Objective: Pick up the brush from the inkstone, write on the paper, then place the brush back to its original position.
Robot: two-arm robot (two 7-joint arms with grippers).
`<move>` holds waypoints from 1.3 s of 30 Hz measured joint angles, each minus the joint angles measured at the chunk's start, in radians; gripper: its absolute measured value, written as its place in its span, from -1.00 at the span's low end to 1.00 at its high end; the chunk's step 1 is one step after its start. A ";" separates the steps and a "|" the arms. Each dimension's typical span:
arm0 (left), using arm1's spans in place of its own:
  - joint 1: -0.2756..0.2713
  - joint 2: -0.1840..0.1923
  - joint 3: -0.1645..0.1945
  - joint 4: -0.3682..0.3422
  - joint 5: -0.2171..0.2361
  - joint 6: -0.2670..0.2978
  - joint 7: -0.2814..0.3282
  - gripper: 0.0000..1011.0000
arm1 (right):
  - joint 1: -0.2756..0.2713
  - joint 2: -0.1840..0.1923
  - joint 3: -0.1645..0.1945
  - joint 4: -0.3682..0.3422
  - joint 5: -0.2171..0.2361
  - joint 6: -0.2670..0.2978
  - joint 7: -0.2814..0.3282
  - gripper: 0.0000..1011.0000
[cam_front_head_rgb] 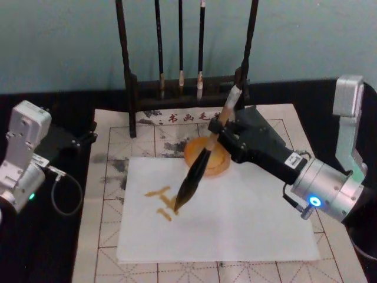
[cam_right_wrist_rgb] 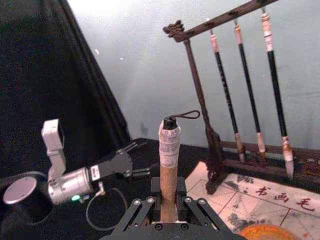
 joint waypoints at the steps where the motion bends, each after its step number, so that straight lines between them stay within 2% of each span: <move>1: 0.000 0.000 0.000 0.000 0.000 0.000 0.000 0.98 | -0.006 0.003 -0.003 -0.004 -0.005 -0.004 0.004 -0.61; 20: 0.000 0.000 0.000 0.000 0.000 0.000 0.000 0.98 | -0.037 0.003 -0.025 -0.021 -0.044 -0.020 0.024 -0.61; 39: 0.000 0.000 0.000 0.000 0.000 0.000 0.000 0.98 | -0.034 -0.009 -0.041 -0.012 -0.063 -0.016 0.038 -0.61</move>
